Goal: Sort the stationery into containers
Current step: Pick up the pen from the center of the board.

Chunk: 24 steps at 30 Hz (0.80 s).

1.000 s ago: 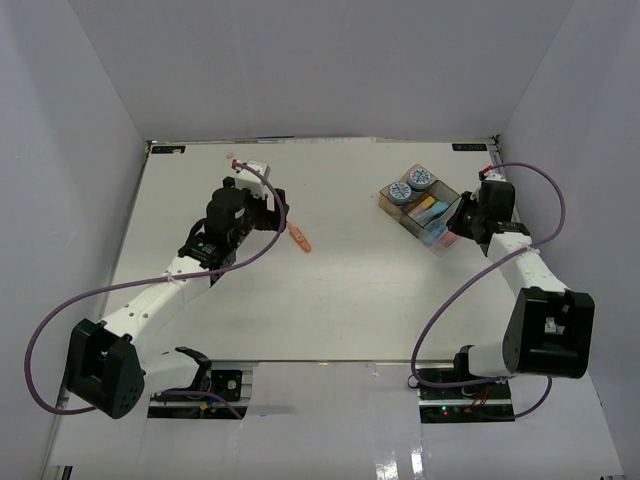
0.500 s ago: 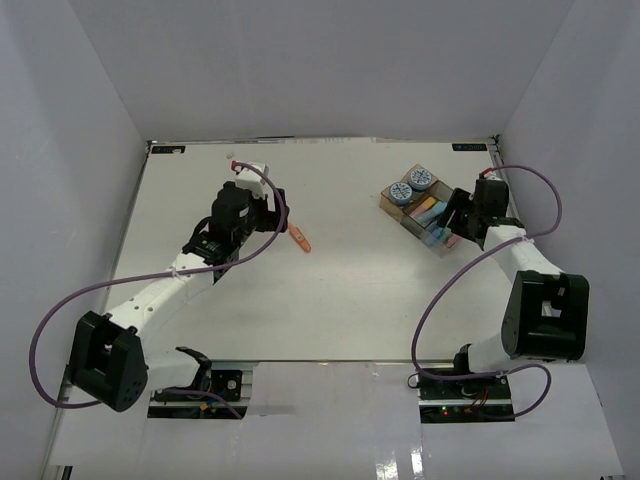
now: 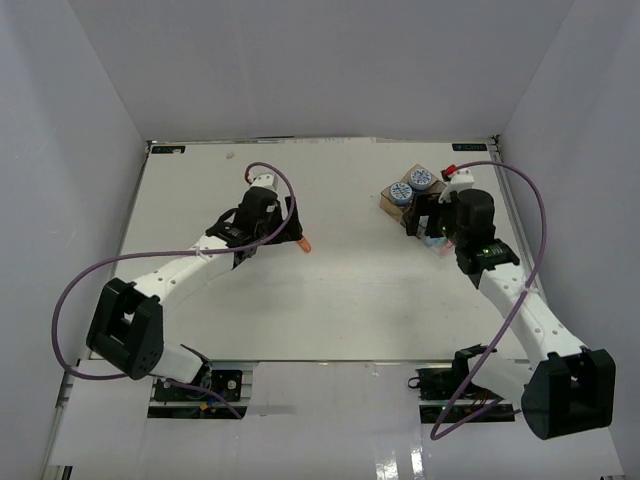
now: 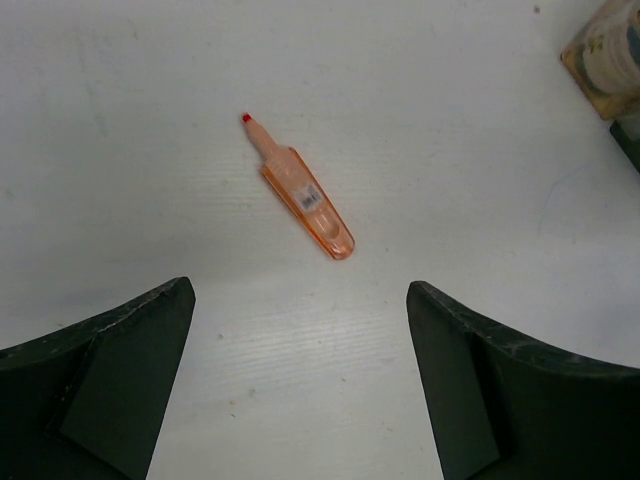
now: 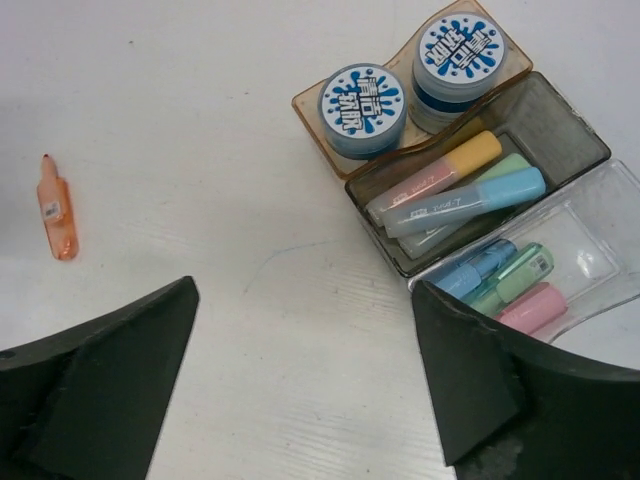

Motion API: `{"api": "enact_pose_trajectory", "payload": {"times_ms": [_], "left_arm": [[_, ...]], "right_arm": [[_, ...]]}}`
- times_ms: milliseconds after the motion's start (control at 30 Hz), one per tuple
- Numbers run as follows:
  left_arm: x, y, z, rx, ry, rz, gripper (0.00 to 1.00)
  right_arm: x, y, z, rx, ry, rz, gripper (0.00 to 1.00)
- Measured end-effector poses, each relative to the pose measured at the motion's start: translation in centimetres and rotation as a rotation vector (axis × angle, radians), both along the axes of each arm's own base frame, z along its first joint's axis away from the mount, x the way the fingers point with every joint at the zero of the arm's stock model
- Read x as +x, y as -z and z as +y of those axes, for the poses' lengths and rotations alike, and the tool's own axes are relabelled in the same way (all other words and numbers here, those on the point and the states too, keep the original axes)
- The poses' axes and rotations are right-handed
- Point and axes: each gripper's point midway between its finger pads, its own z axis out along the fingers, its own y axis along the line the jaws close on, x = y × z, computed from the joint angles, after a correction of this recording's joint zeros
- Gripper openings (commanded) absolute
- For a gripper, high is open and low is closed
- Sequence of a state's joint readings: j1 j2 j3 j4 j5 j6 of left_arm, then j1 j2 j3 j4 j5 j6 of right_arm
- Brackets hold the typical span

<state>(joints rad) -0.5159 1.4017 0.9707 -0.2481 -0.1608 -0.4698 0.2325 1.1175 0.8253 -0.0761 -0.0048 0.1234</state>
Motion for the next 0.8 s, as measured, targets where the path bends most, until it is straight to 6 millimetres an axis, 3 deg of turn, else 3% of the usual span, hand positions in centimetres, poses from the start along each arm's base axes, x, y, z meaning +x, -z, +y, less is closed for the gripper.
{"api": "enact_pose_trajectory", "payload": {"times_ms": [167, 333, 800], "left_arm": [[-2.0, 3.9, -2.7, 0.017, -0.009, 0.144, 0.98], [-2.2, 7.3, -3.6, 0.054, -0.096, 0.250, 0.96], [1.5, 9.8, -6.5, 0.110, -0.279, 0.302, 0.77]], "right_arm": [[-2.9, 1.0, 0.4, 0.043, -0.050, -0.032, 0.90], [-4.8, -0.1, 0.9, 0.104, -0.083, -0.100, 0.90], [-7.5, 0.6, 1.4, 0.197, -0.094, -0.169, 0.90]]}}
